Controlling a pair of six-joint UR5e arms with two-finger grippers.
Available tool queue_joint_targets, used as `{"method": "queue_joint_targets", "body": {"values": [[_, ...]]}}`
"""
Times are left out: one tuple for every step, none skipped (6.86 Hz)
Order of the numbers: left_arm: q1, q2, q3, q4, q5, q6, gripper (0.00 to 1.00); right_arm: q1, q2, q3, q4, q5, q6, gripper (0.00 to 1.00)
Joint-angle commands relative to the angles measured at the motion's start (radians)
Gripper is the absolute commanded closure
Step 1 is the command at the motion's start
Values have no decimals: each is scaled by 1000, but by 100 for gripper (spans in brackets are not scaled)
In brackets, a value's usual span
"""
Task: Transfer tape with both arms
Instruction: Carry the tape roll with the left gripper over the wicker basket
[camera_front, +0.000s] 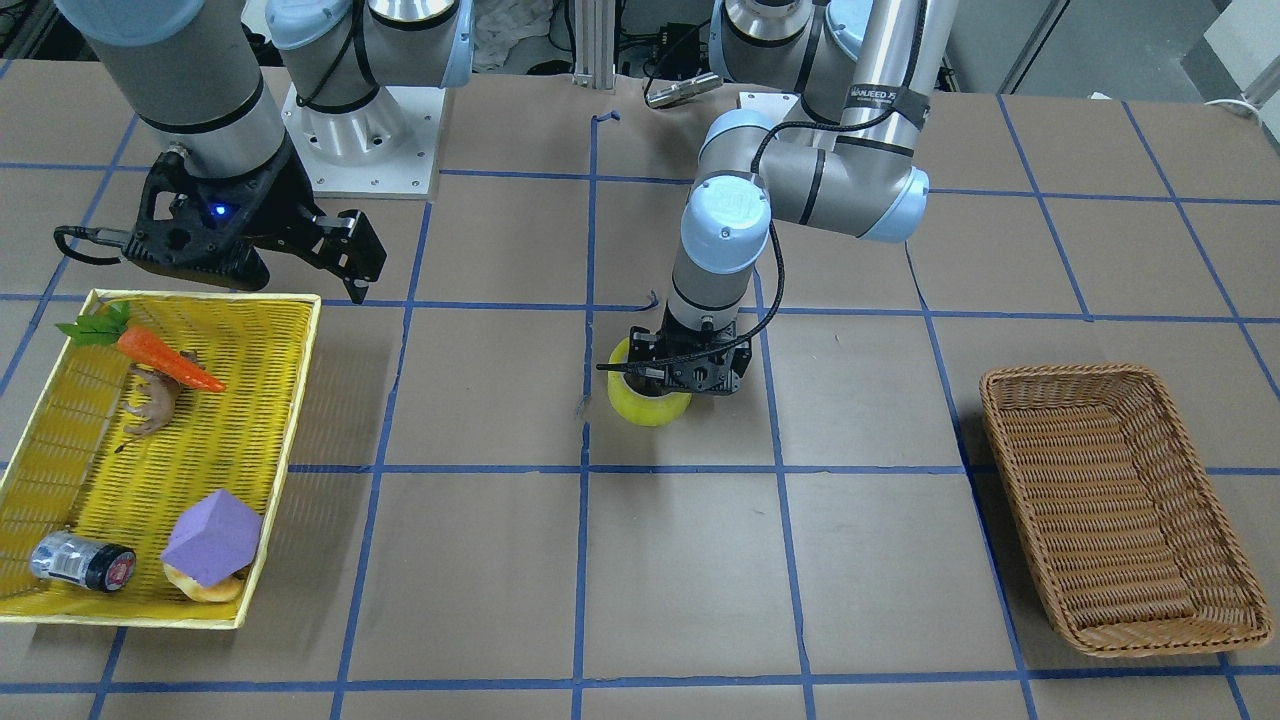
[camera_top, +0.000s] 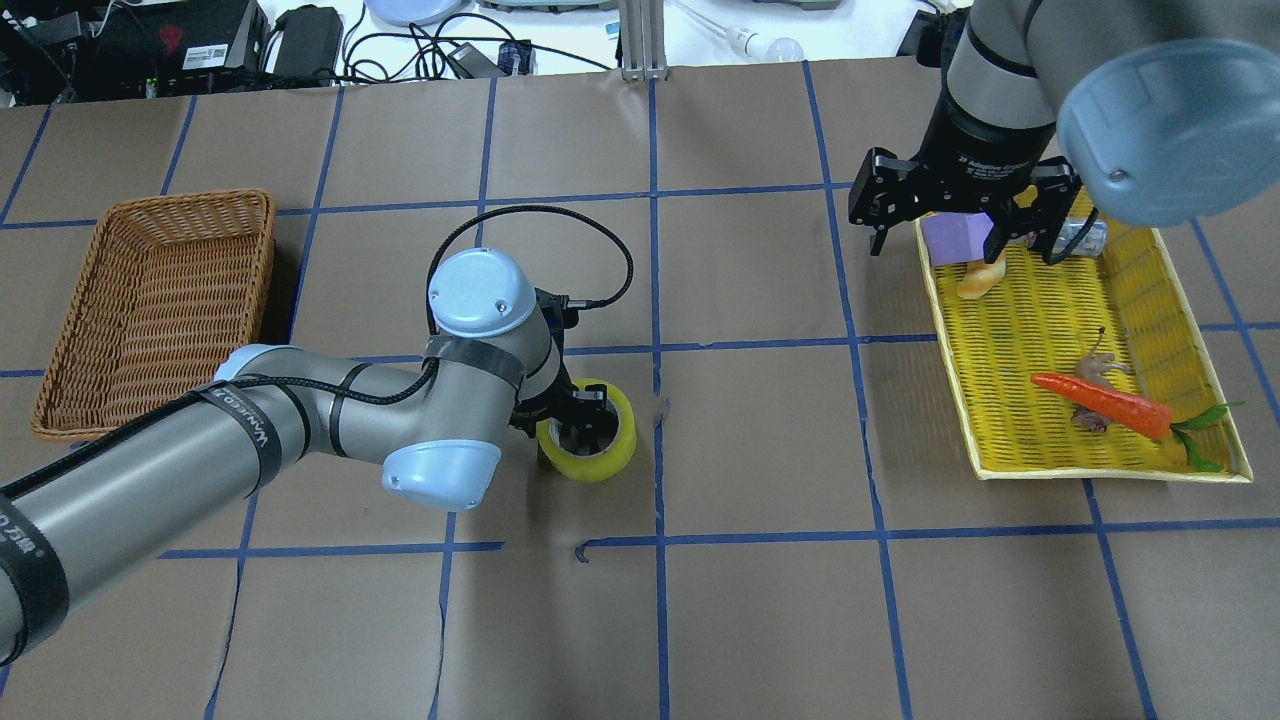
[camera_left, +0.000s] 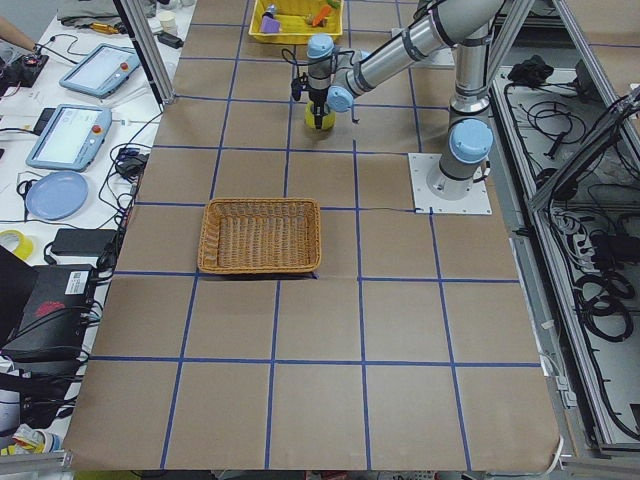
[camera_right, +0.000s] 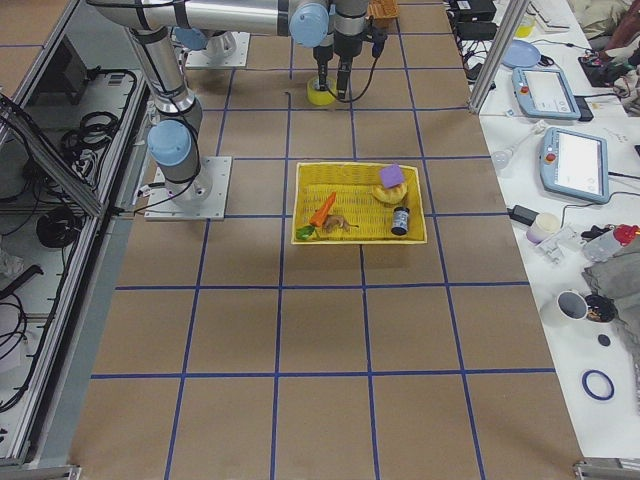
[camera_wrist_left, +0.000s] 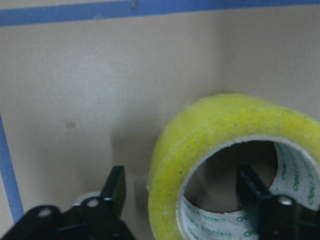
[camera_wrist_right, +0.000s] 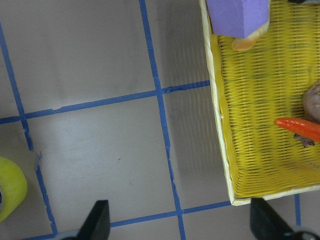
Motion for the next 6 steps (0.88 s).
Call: {"method": "queue_joint_targets", "body": {"values": [[0,5,-3,-22,-30,-32,100,0,-2,-6,1,9,1,0],[3,18,-1,-32,-30,-30,100,3,-7,0,1,10,1,0],[16,31,5,-54,-23,-16,100,5,-10,3,1,10,1,0],[56,51,11,-78,-21,-15,100,5,-10,-1,1,9,1,0],[137,79,20,-119,-14,-15,100,3,-11,-1,1,0,1,0],[241,110,44,-176,14,111,100,5,-16,-1,1,1,1,0]]}}
